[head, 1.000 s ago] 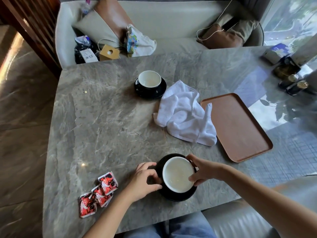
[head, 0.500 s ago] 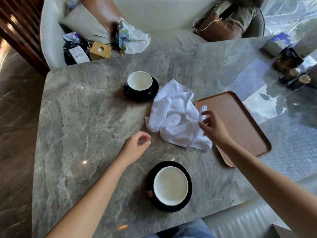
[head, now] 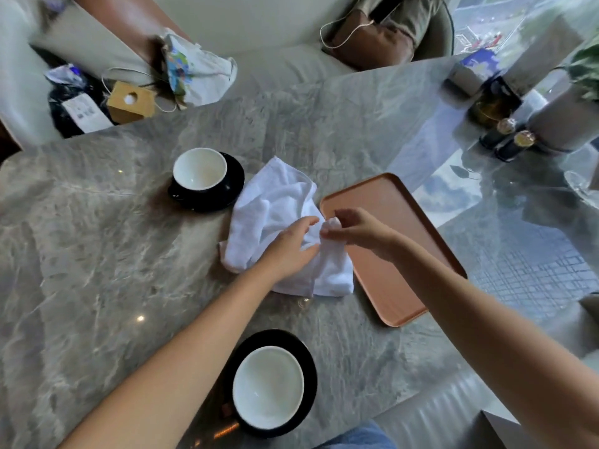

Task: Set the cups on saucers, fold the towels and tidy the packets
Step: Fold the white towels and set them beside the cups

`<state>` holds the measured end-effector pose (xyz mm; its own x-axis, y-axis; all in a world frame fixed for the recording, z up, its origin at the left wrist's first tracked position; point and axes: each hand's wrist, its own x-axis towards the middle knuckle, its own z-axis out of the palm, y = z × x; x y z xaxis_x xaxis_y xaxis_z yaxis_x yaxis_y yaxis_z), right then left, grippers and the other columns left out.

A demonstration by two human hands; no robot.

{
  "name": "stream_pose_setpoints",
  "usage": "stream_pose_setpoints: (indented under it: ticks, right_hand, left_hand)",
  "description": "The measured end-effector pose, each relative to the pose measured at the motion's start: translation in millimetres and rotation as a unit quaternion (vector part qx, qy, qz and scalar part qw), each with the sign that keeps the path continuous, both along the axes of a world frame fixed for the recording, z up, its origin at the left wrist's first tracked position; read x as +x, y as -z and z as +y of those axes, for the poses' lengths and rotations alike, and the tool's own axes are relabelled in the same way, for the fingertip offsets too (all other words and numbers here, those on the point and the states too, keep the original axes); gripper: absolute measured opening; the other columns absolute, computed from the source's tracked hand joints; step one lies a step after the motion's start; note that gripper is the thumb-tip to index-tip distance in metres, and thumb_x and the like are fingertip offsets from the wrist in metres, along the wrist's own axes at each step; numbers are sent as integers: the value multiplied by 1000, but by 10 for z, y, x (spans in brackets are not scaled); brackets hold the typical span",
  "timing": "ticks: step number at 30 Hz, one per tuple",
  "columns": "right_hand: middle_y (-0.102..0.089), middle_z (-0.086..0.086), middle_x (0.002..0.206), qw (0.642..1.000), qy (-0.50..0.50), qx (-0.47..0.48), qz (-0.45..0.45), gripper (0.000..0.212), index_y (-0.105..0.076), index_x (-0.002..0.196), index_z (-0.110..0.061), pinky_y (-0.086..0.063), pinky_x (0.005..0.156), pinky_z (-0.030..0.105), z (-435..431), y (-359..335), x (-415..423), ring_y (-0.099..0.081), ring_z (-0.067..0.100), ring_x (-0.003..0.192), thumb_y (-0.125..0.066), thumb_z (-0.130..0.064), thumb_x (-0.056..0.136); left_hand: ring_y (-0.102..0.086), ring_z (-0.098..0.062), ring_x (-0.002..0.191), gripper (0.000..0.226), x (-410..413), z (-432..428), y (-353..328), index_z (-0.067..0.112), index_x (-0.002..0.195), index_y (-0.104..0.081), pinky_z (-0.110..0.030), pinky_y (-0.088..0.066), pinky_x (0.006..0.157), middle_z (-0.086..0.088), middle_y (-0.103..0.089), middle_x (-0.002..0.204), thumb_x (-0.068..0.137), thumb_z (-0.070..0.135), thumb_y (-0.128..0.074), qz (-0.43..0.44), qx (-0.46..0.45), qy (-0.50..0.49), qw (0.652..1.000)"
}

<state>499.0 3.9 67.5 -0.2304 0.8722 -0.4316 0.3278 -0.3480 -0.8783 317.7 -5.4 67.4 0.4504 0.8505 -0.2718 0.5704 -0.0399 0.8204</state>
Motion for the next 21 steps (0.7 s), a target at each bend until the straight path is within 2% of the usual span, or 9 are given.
stream_pose_setpoints:
  ticks: [3, 6, 9, 12, 13, 15, 17, 19, 21]
  right_hand:
    - [-72, 6, 91, 975, -119, -99, 157, 14, -68, 97, -4, -55, 76, 24, 62, -279, 90, -68, 15, 84, -58, -11, 91]
    - [-74, 3, 87, 951, -170, -127, 227, 25, -71, 90, -10, -55, 74, 22, 151, -476, 108, -70, 13, 82, -47, -5, 95]
    - [-72, 0, 79, 950, -141, -108, 256, 24, -70, 84, -15, -54, 67, 21, 205, -674, 33, -68, 10, 74, -47, -13, 91]
    - [-69, -5, 70, 946, -127, -80, 289, 27, -69, 75, -20, -52, 61, 17, 223, -876, -90, -65, 5, 64, -47, -20, 91]
    - [-67, -6, 67, 945, -120, -69, 296, 27, -68, 74, -21, -52, 58, 16, 213, -955, -149, -64, 4, 62, -47, -22, 91]
    - [-66, -8, 65, 939, -116, -38, 320, 27, -67, 74, -23, -51, 56, 15, 186, -1108, -283, -63, 2, 59, -47, -25, 91]
    - [-67, -10, 67, 933, -115, -9, 340, 34, -68, 77, -23, -51, 57, 15, 163, -1275, -449, -64, 0, 61, -40, -24, 96]
    - [-67, -10, 66, 936, -112, 16, 333, 42, -68, 77, -24, -51, 56, 15, 186, -1395, -653, -63, 0, 60, -33, -21, 100]
    - [-68, -9, 66, 945, -100, 41, 310, 40, -69, 76, -22, -51, 56, 16, 227, -1478, -899, -63, 1, 59, -37, -22, 100]
  left_hand:
    - [-53, -16, 117, 52, 101, -38, -154, 23, 135, -40, -33, -43, 99, 0, -57, 128, 86, 25, -58, -7, 9, 59, 998]
    - [-60, -13, 103, 40, 69, -119, -284, 18, 120, -54, -31, -49, 89, 1, -65, 111, 83, 30, -63, -18, 2, 36, 999]
    - [-64, -16, 96, 31, -113, -208, -384, 9, 103, -64, -36, -50, 88, -3, -70, 101, 81, 30, -68, -40, 4, 5, 999]
    - [-61, 1, 77, 10, -392, -246, -535, 14, 86, -67, -17, -48, 73, 9, -69, 80, 80, 21, -71, -140, -61, -41, 987]
    - [-59, 2, 74, 12, -500, -254, -592, 13, 85, -66, -16, -47, 71, 6, -68, 78, 78, 20, -72, -156, -77, -43, 984]
    - [-58, -8, 83, 31, -758, -284, -691, 2, 96, -64, -28, -48, 78, -9, -68, 90, 72, 22, -68, -155, -84, -45, 983]
    - [-53, -18, 91, 40, -1018, -336, -758, -7, 107, -57, -37, -43, 80, -14, -61, 98, 72, 11, -61, -164, -84, -58, 981]
    - [-49, -19, 88, 33, -1293, -406, -779, -8, 108, -54, -35, -37, 77, -12, -56, 95, 76, -3, -52, -164, -62, -98, 980]
    - [-43, -16, 76, 19, -1606, -495, -804, -11, 91, -54, -31, -32, 68, -10, -49, 79, 75, -2, -48, -142, -22, -143, 979]
